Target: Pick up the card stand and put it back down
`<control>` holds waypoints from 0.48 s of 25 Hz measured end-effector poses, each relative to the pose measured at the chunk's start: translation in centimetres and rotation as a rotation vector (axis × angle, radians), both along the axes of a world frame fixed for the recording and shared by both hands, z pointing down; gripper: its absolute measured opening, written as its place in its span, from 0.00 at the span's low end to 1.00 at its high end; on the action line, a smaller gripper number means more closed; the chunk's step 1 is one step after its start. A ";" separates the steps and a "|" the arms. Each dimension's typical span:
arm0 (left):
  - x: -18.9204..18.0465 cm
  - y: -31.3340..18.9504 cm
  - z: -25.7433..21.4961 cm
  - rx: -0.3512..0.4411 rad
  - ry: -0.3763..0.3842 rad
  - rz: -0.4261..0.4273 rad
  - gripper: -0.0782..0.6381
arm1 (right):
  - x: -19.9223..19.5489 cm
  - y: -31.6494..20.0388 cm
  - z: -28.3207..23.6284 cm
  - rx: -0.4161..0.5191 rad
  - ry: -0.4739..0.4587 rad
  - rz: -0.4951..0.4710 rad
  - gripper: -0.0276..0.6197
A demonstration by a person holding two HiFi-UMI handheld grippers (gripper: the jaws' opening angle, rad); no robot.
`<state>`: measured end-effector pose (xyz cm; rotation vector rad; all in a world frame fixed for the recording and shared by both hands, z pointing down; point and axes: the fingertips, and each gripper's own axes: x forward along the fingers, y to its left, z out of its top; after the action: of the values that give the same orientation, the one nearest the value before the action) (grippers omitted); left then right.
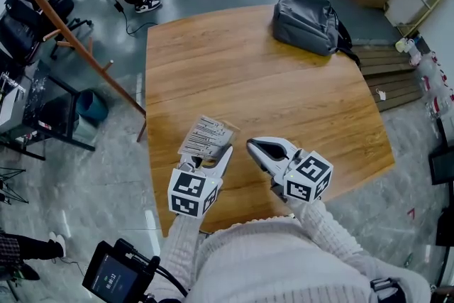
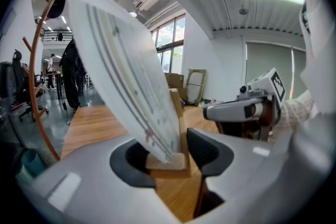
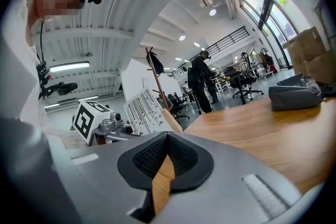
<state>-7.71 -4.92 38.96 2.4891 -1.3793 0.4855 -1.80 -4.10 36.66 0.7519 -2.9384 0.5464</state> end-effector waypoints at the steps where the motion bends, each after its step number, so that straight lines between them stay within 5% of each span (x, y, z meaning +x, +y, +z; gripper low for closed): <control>1: 0.0 -0.1 0.1 -0.002 -0.005 0.003 0.37 | 0.0 0.0 0.0 -0.001 0.000 0.002 0.04; 12: -0.4 -3.6 3.1 -0.041 -0.124 0.045 0.37 | 0.6 -2.2 2.1 -0.054 0.023 0.030 0.04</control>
<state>-8.15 -8.52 42.07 2.4991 -1.3460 0.6813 -1.18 -6.27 38.72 0.7920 -2.8832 0.6132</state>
